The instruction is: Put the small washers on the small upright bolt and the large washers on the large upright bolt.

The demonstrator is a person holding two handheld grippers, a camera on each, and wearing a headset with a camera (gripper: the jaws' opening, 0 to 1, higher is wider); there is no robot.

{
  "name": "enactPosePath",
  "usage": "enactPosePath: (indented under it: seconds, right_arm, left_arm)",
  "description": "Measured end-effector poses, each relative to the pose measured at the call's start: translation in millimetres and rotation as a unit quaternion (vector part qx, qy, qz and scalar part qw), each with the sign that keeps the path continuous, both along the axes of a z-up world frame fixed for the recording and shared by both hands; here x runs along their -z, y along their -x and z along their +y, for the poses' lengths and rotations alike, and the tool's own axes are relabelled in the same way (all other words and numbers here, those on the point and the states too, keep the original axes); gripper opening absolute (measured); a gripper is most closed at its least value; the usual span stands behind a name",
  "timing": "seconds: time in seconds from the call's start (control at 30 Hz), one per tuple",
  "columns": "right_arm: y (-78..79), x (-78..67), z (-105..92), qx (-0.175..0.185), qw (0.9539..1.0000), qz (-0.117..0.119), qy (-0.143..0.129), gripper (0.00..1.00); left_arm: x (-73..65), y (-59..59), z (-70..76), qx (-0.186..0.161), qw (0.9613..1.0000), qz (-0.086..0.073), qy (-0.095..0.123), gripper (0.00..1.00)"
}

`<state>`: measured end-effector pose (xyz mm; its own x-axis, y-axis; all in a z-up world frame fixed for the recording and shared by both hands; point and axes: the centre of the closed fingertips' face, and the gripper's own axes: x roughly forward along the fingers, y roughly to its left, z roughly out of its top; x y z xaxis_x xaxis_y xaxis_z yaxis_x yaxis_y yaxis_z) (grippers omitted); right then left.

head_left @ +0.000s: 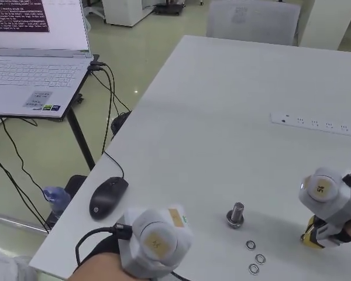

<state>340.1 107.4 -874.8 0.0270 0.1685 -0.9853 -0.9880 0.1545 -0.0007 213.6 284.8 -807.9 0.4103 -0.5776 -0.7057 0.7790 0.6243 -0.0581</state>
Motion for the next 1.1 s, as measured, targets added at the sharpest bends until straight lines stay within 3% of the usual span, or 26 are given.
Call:
enactPosePath:
  seconds: [0.27, 0.43, 0.7, 0.87, 1.1]
  right_arm:
    - [-0.4, 0.0, 1.2, -0.001, 1.0000, -0.004, -0.003, 0.14]
    - [-2.1, -1.9, 3.2, -0.002, 0.9999, -0.008, -0.009, 0.22]
    - [-1.8, -7.0, 1.4, -0.002, 0.9999, 0.002, -0.011, 0.27]
    - [-4.5, -20.6, 5.7, -0.005, 0.9996, -0.002, -0.027, 0.28]
    - [-3.8, -39.0, 33.9, -0.020, 0.9977, -0.015, -0.064, 0.29]
  left_arm:
    - [-0.8, 0.0, -0.6, 0.003, 1.0000, -0.001, -0.002, 0.82]
    - [-0.5, -0.2, -1.4, 0.004, 1.0000, -0.002, -0.002, 0.82]
    - [-4.0, -0.9, -2.4, 0.006, 1.0000, -0.005, -0.002, 0.82]
    - [-8.1, -2.3, -3.2, 0.005, 1.0000, -0.007, 0.004, 0.82]
    - [-10.5, -2.8, -4.2, 0.005, 0.9999, -0.009, 0.006, 0.82]
